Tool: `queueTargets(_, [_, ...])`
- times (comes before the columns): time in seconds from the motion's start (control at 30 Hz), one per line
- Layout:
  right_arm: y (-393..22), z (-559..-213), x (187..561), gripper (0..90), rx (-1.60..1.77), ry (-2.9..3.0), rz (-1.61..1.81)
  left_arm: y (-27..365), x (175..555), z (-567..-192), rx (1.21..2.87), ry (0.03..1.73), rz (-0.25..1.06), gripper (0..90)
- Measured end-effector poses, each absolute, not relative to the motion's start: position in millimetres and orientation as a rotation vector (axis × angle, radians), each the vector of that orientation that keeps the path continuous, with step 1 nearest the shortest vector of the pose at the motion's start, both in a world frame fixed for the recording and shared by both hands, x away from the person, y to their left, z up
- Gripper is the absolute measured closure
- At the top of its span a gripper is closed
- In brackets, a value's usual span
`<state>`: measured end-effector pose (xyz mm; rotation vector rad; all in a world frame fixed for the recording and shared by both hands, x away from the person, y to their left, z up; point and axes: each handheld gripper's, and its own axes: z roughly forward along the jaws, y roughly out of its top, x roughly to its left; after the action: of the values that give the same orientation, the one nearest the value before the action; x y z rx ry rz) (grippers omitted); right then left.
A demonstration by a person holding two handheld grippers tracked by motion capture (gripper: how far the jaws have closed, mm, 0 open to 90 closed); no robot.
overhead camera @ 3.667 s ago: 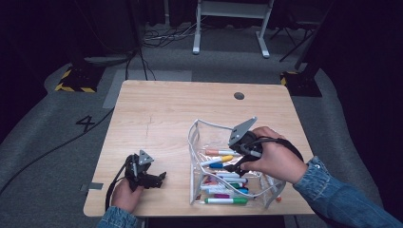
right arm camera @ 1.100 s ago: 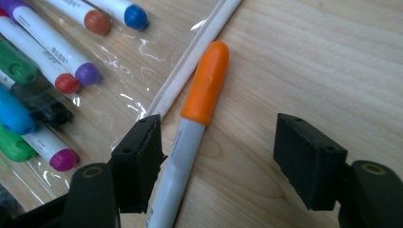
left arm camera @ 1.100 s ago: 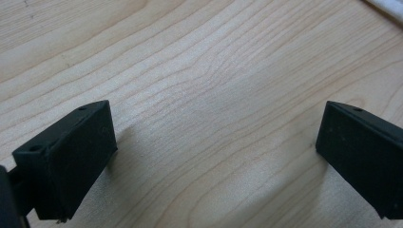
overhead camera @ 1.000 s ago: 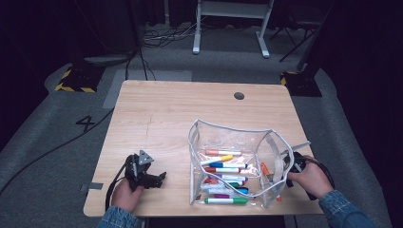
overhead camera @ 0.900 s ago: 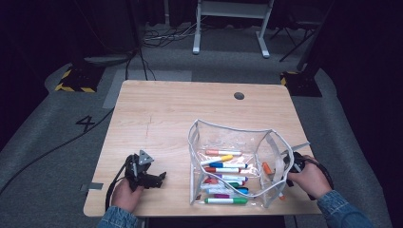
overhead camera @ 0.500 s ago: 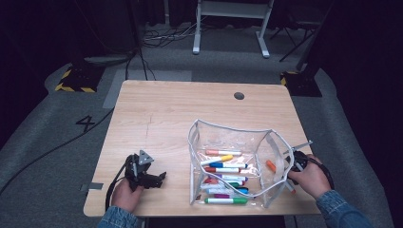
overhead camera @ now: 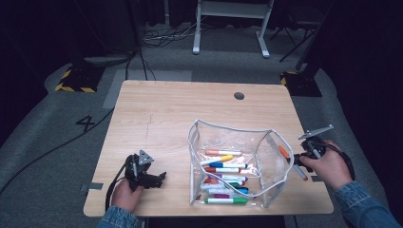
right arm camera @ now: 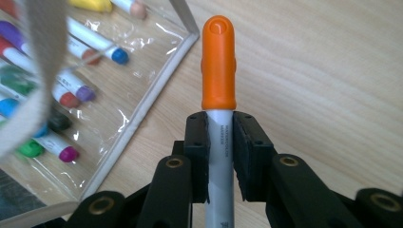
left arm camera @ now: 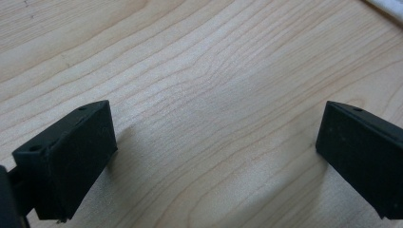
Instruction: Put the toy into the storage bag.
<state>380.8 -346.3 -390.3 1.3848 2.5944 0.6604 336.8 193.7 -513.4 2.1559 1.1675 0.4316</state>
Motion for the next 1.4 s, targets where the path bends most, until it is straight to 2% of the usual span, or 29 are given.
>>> queueTargets(0.47, [-339, -320, 382, 77.2, 1.247, 2.586, 0.726, 194, 337, -514, 2.155, 1.167, 0.430, 0.0])
queueTargets(0.8, [-314, -278, 376, 77.2, 1.079, 2.617, 0.770, 194, 337, -514, 2.154, 1.166, 0.430, 0.0])
queueTargets(1.03, [-283, -260, 371, 77.2, 0.942, 2.667, 0.796, 194, 337, -513, 2.156, 1.168, 0.433, 0.0])
queueTargets(1.4, [-234, -255, 360, 77.2, 0.748, 2.775, 0.802, 194, 337, -514, 2.155, 1.167, 0.430, 0.0])
